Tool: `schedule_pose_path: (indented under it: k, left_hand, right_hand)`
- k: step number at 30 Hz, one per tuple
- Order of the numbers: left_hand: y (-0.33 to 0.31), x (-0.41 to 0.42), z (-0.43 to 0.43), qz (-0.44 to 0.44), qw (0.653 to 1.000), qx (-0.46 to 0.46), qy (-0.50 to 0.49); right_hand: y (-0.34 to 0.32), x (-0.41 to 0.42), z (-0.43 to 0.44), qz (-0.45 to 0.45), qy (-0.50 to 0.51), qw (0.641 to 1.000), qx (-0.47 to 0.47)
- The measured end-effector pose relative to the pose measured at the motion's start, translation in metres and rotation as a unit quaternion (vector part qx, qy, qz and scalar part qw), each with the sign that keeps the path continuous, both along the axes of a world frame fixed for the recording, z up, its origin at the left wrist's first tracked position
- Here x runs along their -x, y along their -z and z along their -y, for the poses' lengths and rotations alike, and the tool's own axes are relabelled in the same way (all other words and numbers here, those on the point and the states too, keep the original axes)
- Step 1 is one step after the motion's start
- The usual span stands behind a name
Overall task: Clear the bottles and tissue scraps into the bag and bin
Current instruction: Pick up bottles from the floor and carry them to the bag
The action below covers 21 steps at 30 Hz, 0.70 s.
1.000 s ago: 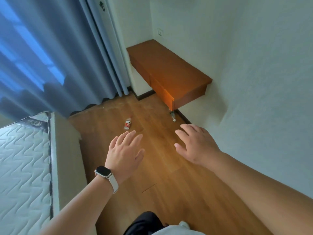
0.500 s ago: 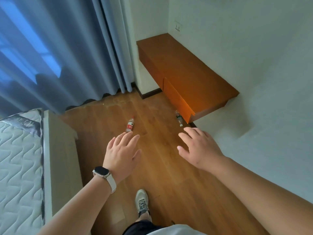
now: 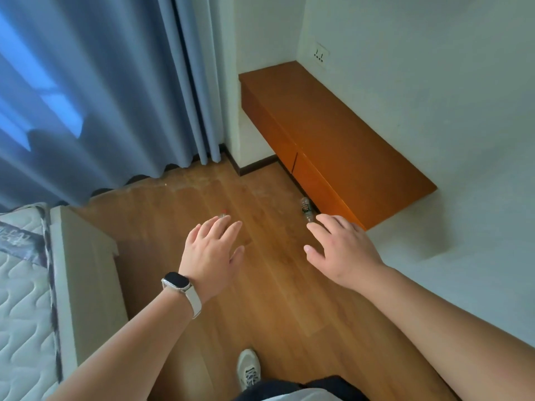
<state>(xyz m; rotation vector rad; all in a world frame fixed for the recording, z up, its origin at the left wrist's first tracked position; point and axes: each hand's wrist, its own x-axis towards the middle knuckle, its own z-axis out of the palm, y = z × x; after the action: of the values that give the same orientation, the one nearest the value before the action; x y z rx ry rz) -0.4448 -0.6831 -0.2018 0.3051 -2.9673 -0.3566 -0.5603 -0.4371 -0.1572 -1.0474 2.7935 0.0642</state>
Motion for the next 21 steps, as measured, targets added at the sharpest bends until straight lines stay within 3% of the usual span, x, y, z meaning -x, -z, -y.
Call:
schedule_pose_path:
  k: [21]
  left_hand:
    - [0.032,0.099,0.030,0.116,0.993,0.009,-0.031]
  right_hand:
    - [0.056,0.134,0.050,0.089,-0.024,0.996,0.011]
